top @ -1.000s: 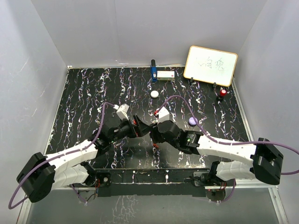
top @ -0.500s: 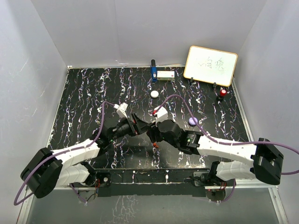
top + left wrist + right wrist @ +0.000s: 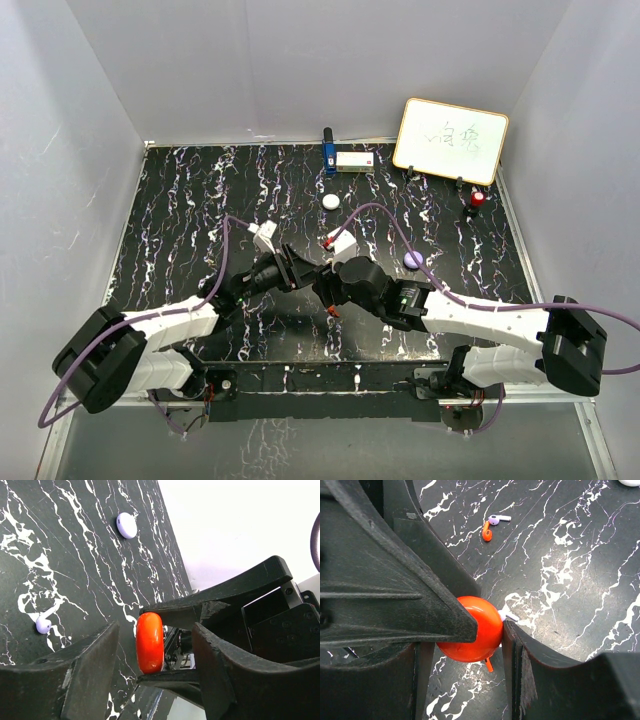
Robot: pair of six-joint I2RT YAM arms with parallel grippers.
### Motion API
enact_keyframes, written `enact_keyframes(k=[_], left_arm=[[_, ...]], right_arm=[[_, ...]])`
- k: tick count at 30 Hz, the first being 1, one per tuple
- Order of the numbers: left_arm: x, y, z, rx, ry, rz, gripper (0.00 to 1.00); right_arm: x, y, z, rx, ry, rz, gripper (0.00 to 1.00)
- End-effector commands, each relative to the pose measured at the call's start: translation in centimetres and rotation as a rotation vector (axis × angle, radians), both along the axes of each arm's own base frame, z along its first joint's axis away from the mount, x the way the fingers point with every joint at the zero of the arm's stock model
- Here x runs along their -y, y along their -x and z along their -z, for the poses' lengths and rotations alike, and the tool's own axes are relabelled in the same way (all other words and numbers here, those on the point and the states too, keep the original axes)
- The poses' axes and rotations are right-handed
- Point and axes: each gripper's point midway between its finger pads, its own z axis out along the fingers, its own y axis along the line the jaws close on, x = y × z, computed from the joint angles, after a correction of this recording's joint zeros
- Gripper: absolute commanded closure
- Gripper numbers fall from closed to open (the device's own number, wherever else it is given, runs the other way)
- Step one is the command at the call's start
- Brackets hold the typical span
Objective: Insert the wireless bluetooth earbuds into the charging case
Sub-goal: Pick up the charging case at the center of the board.
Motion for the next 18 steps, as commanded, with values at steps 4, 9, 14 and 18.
enact_keyframes(k=[4,9,14,18], left_arm=[[0.73,1.50,-0.24,0.017,0.036,0.093,0.51],[0.88,1.66,-0.33,0.020,0.038,0.109,0.59],[0.97,1.66,-0.38,0.022,0.040,0.114,0.73],[0.96,1.62,-0.49,0.030,0.043,0.112,0.89]], right_arm=[[-2.36,-1.45,-6.09,0.102,-0.176,0.006,0.90],[-2.47,-1.68,-6.28,0.112,-0.178,0.007,0.90],[-2.69,-1.93,-6.48,0.116,-0.184,0.004,0.90],[-2.83,-2.01,-6.66,0.116,-0.187,-0.002,0.91]])
